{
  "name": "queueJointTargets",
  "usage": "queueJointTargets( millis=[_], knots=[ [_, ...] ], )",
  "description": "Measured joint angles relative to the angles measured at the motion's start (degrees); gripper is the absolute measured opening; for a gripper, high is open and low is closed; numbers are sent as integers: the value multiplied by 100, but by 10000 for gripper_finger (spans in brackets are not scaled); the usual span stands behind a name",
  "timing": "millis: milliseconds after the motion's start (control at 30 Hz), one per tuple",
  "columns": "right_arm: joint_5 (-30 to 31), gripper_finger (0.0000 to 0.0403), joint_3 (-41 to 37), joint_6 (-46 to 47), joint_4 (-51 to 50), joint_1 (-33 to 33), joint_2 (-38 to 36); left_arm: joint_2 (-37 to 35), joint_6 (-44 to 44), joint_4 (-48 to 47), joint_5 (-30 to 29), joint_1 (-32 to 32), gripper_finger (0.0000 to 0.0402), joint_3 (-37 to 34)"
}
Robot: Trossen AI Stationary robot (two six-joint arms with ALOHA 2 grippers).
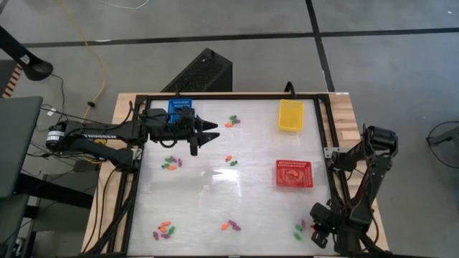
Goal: Sort Halloween decoration
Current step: Put the orange skeleton toy into the red bin
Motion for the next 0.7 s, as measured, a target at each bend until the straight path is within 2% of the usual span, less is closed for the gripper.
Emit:
queueJointTargets(
  millis=[167,300,467,700],
  knots=[
    [-58,203,2,706,77,60,-2,0,-96,0,-3,0,206,0],
    [-497,222,2,1135,442,-145,-2,0,-167,0,-4,-2,206,0],
    [-929,210,4,1321,599,-344,-2,0,-159,2,-45,-2,206,0],
    [-981,176,3,1333,413,-660,0,0,-71,2,-50,-2,206,0]
  ],
)
